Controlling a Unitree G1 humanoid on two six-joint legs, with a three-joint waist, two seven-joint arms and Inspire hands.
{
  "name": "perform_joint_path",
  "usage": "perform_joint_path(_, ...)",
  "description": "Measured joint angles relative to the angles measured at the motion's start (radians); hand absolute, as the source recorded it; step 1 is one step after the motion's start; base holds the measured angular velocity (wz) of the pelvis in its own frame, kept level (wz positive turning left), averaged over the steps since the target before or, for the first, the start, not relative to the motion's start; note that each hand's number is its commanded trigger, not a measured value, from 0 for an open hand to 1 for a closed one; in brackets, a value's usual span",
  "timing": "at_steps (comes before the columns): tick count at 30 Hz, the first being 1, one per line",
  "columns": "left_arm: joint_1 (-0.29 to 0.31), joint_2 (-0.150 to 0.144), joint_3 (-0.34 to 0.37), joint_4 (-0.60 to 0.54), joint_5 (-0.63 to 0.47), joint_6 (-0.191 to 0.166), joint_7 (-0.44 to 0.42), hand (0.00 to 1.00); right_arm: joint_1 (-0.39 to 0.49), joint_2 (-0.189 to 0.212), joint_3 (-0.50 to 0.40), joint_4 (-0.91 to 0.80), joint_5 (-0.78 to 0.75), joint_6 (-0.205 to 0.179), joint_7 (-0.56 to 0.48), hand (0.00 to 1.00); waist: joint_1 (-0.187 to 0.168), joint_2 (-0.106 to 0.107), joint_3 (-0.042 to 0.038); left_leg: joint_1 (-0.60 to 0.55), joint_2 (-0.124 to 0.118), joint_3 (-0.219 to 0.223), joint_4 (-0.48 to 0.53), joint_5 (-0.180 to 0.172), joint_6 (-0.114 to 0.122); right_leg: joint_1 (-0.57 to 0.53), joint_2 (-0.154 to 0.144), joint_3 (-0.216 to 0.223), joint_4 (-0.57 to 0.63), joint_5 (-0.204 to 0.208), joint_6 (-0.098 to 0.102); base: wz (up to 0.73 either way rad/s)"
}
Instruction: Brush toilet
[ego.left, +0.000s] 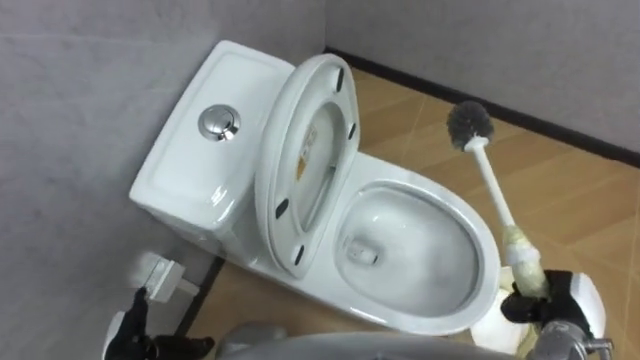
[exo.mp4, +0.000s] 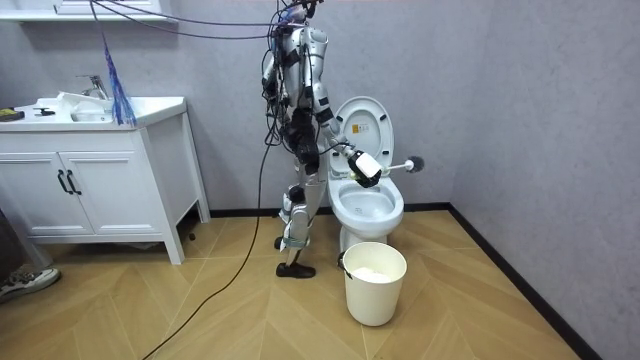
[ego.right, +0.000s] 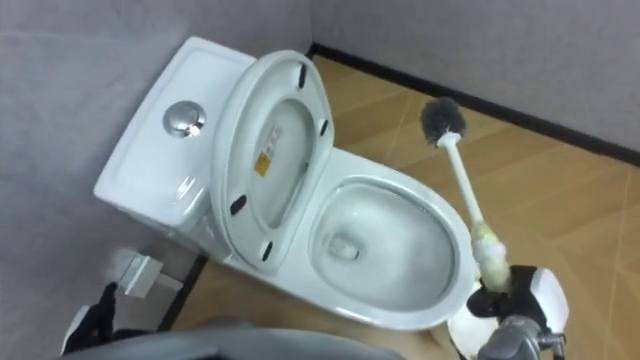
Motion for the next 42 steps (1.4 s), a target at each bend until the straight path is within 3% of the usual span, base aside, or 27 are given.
perform_joint_path(5, 0.035, -0.012, 0.037, -0.144, 0.105, 0.01, 0.049, 0.0, -0.001, 0.006, 0.0, 0.03, -0.073, 0.0, 0.014, 1.0, 0.004, 0.004, -0.0021, -0.012, -0.002, -0.01, 0.002, 0.0, 0.0, -0.003, -0.004, -0.018, 0.004, 0.0, 0.0, 0.1)
perform_joint_path(7, 0.021, -0.028, 0.053, -0.243, 0.231, 0.01, 0.084, 0.0, -0.002, 0.008, 0.001, 0.058, -0.106, 0.001, 0.017, 1.0, 0.008, 0.007, -0.006, -0.021, -0.004, -0.02, 0.01, 0.002, 0.001, -0.008, -0.008, -0.032, 0.018, 0.0, 0.001, 0.19)
perform_joint_path(8, 0.018, -0.032, 0.055, -0.268, 0.256, 0.009, 0.095, 0.0, -0.003, 0.008, 0.002, 0.064, -0.12, 0.001, 0.018, 1.0, 0.011, -0.001, -0.0024, -0.022, -0.004, -0.02, 0.01, 0.003, 0.001, -0.009, -0.008, -0.033, 0.022, 0.0, 0.001, 0.04)
perform_joint_path(9, 0.009, -0.039, 0.06, -0.323, 0.31, 0.008, 0.111, 0.0, -0.005, 0.01, 0.002, 0.074, -0.154, -0.001, 0.02, 1.0, 0.015, 0.004, -0.0064, -0.023, -0.002, -0.02, 0.008, 0.004, 0.001, -0.007, -0.008, -0.033, 0.019, 0.0, 0.001, 0.0)
perform_joint_path(10, -0.003, -0.039, 0.055, -0.371, 0.364, 0.007, 0.127, 0.0, -0.017, 0.012, 0.008, 0.1, -0.177, -0.003, 0.022, 1.0, 0.015, 0.005, -0.0034, -0.028, -0.001, -0.023, 0.006, 0.004, 0.001, -0.009, -0.008, -0.033, 0.019, 0.0, 0.001, 0.0)
perform_joint_path(12, -0.016, -0.039, 0.042, -0.456, 0.427, 0.006, 0.142, 0.0, -0.024, 0.012, 0.025, 0.139, -0.195, -0.004, 0.028, 1.0, 0.014, 0.0, -0.006, -0.032, -0.003, -0.022, 0.006, 0.006, -0.001, -0.011, -0.007, -0.033, 0.02, 0.0, 0.0, 0.0)
perform_joint_path(14, -0.022, -0.038, 0.024, -0.535, 0.458, -0.006, 0.172, 0.0, -0.026, 0.011, 0.029, 0.156, -0.208, -0.003, 0.036, 1.0, 0.011, -0.004, -0.006, -0.037, -0.003, -0.021, 0.006, 0.008, -0.001, -0.013, -0.007, -0.035, 0.021, 0.0, 0.0, 0.0)
perform_joint_path(18, -0.093, -0.036, 0.015, -0.591, 0.492, -0.014, 0.216, 0.0, -0.04, 0.011, 0.029, 0.232, -0.247, 0.0, 0.078, 1.0, 0.001, 0.004, -0.0073, -0.038, -0.003, -0.021, 0.004, 0.016, -0.003, -0.028, -0.006, -0.029, 0.023, 0.001, -0.001, -0.02)
perform_joint_path(24, -0.193, 0.012, -0.039, -0.603, 0.509, -0.035, 0.274, 0.0, -0.039, 0.009, 0.042, 0.248, -0.383, -0.001, 0.131, 1.0, -0.059, 0.012, -0.0009, -0.038, -0.003, -0.02, 0.004, 0.016, -0.004, -0.031, -0.004, -0.016, 0.018, 0.001, -0.002, -0.02)
perform_joint_path(28, -0.251, 0.016, -0.062, -0.616, 0.55, -0.048, 0.28, 0.0, -0.039, 0.008, 0.044, 0.25, -0.521, 0.003, 0.158, 1.0, -0.066, 0.011, 0.0001, -0.043, -0.001, 0.002, 0.0, 0.016, -0.004, -0.053, -0.005, 0.016, 0.019, 0.001, -0.002, -0.22)
perform_joint_path(34, -0.269, 0.02, -0.076, -0.614, 0.598, -0.05, 0.281, 0.0, -0.039, 0.008, 0.058, 0.25, -0.656, 0.031, 0.187, 1.0, -0.082, 0.009, -0.0018, -0.057, 0.0, 0.013, 0.0, 0.016, -0.004, -0.082, -0.005, 0.044, 0.019, 0.003, -0.003, -0.15)
perform_joint_path(38, -0.271, 0.033, -0.129, -0.596, 0.606, -0.049, 0.277, 0.0, -0.042, -0.004, 0.066, 0.245, -0.69, 0.048, 0.208, 1.0, -0.082, 0.01, -0.0037, -0.061, -0.001, 0.009, 0.002, 0.016, -0.004, -0.082, -0.005, 0.045, 0.02, 0.003, -0.003, -0.02)
perform_joint_path(42, -0.278, 0.041, -0.187, -0.473, 0.614, -0.041, 0.247, 0.0, -0.079, -0.027, 0.073, 0.233, -0.732, 0.06, 0.21, 1.0, -0.077, 0.024, -0.0108, -0.082, -0.001, 0.002, 0.003, 0.016, -0.004, -0.102, -0.005, 0.051, 0.022, 0.003, -0.003, -0.02)
